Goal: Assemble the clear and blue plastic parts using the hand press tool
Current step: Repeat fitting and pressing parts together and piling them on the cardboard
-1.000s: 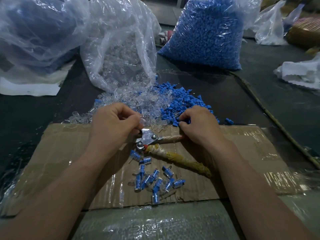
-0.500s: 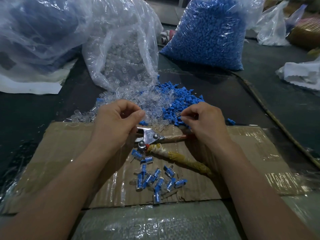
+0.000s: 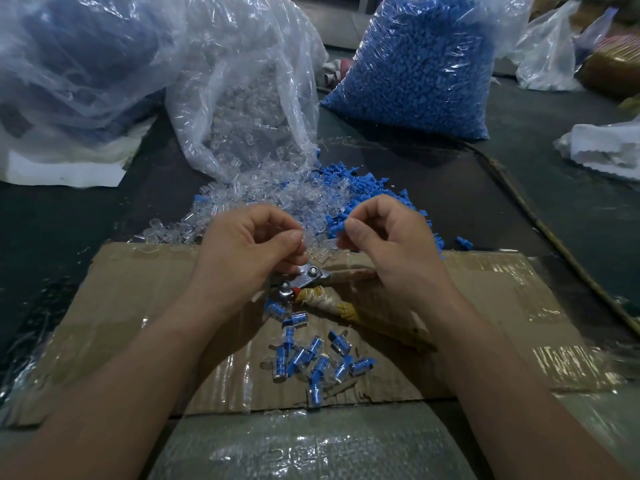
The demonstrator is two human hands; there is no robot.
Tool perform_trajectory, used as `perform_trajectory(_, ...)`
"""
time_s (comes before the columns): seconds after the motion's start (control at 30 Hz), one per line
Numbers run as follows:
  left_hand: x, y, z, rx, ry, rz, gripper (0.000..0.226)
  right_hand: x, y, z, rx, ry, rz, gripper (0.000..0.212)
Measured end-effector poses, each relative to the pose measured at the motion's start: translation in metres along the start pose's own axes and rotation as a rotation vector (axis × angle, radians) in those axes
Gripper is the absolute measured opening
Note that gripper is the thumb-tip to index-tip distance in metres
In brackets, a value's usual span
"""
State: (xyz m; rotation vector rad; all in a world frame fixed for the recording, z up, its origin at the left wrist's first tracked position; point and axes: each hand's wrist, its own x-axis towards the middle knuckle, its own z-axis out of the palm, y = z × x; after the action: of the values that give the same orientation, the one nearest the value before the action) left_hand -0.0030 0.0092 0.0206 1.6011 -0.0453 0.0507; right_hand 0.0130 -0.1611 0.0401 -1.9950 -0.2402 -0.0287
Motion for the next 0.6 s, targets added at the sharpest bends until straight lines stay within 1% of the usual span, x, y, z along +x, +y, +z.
perform_trajectory(0.07,0.0,0.0,0.001,0.043,-0.025,0.012,0.005,-0.004,-0.004,0.007,0.09,-0.068,0.017,0.016)
perform_trajectory(0.13,0.0,0.0,0.001,0.082,-0.046,0.025,0.006,-0.006,-0.005,0.012,0.105,-0.106,0.021,0.016)
perform_trajectory(0.27,-0.001,0.0,0.001,0.089,-0.01,0.019,0.004,-0.007,-0.006,0.013,0.114,-0.116,0.0,0.018)
perform_trajectory(0.3,-0.001,0.0,0.001,0.098,0.005,0.021,0.003,-0.008,-0.006,0.013,0.108,-0.113,-0.006,0.018)
perform_trajectory(0.33,0.0,0.0,0.001,0.099,0.025,0.023,0.007,-0.008,-0.005,0.014,0.095,-0.101,-0.018,0.018)
perform_trajectory(0.43,-0.002,0.0,0.001,0.032,0.072,-0.007,0.017,-0.008,-0.003,0.016,-0.044,-0.012,-0.11,0.02)
perform_trajectory(0.53,-0.004,0.002,0.003,0.067,0.06,0.012,0.011,-0.008,-0.001,0.018,-0.06,0.031,-0.153,0.021)
perform_trajectory(0.6,-0.004,0.004,0.004,0.108,0.041,0.046,0.014,-0.008,-0.001,0.018,-0.045,0.056,-0.187,0.022)
